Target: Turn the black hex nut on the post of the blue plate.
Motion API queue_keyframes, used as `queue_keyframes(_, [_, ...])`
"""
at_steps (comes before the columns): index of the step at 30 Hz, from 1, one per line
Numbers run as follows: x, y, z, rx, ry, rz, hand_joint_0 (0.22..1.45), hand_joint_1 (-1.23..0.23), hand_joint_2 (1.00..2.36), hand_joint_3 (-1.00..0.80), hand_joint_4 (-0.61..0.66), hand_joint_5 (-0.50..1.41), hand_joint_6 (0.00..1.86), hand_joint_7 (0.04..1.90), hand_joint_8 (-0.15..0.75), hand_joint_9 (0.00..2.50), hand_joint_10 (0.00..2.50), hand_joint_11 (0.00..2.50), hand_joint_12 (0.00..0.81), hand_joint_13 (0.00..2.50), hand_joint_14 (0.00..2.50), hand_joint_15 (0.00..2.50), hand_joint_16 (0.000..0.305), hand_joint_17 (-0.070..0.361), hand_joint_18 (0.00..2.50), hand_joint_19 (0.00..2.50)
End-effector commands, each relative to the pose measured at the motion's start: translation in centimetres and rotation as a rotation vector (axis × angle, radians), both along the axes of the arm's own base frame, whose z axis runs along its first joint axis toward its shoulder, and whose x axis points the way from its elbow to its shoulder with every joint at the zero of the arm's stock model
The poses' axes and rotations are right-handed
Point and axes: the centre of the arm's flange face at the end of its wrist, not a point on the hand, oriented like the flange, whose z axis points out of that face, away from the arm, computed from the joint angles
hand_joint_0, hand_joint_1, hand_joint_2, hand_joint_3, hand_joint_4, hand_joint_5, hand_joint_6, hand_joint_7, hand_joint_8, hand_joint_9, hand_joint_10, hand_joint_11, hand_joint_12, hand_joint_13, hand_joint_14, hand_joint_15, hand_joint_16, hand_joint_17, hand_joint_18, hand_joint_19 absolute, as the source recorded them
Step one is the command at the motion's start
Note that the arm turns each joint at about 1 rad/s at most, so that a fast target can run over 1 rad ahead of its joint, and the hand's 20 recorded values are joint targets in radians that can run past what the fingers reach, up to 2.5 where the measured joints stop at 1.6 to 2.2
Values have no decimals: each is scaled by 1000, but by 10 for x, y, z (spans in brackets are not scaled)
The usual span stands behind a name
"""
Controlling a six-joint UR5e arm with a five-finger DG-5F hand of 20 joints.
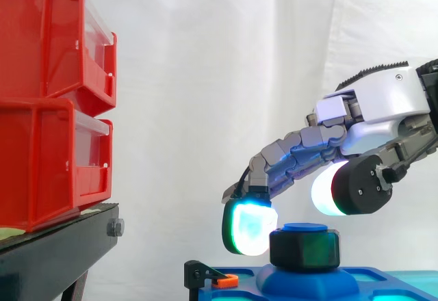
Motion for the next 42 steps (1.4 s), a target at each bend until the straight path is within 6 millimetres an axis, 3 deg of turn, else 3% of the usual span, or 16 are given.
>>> queue_keyframes(1, [-2, -9, 0, 5, 1, 9, 494, -333, 1000, -500, 190, -206, 503, 959, 243, 270, 0, 0, 349, 264, 2, 55, 56, 127, 93, 111])
queue_keyframes(7, [-3, -22, 7, 10, -15, 18, 493, -332, 1000, -500, 186, -207, 503, 956, 244, 271, 0, 0, 348, 262, 1, 52, 56, 126, 89, 115])
queue_keyframes(20, [4, -14, 43, 7, -13, 20, 493, -333, 1000, -500, 189, -206, 503, 955, 244, 280, 0, 0, 349, 270, 1, 50, 56, 126, 89, 110])
queue_keyframes(31, [21, 15, 30, -4, -34, -18, 492, -332, 1000, -500, 188, -207, 503, 960, 243, 286, 0, 0, 348, 267, 0, 44, 56, 126, 92, 106])
queue_keyframes(36, [27, 34, 32, -6, -57, -24, 493, -335, 1000, -500, 185, -206, 502, 1141, 239, 276, 0, 0, 352, 284, 2, 35, 56, 127, 110, 72])
queue_keyframes(38, [27, 50, 30, -15, -37, -45, 494, -338, 1000, -500, 191, -207, 501, 1168, 236, 271, 0, 0, 353, 290, 1, 48, 56, 126, 111, 75])
queue_keyframes(42, [26, 54, 29, -14, -27, -43, 494, -339, 1000, -500, 196, -213, 501, 1153, 233, 257, 0, 0, 354, 285, 0, 47, 56, 127, 109, 81])
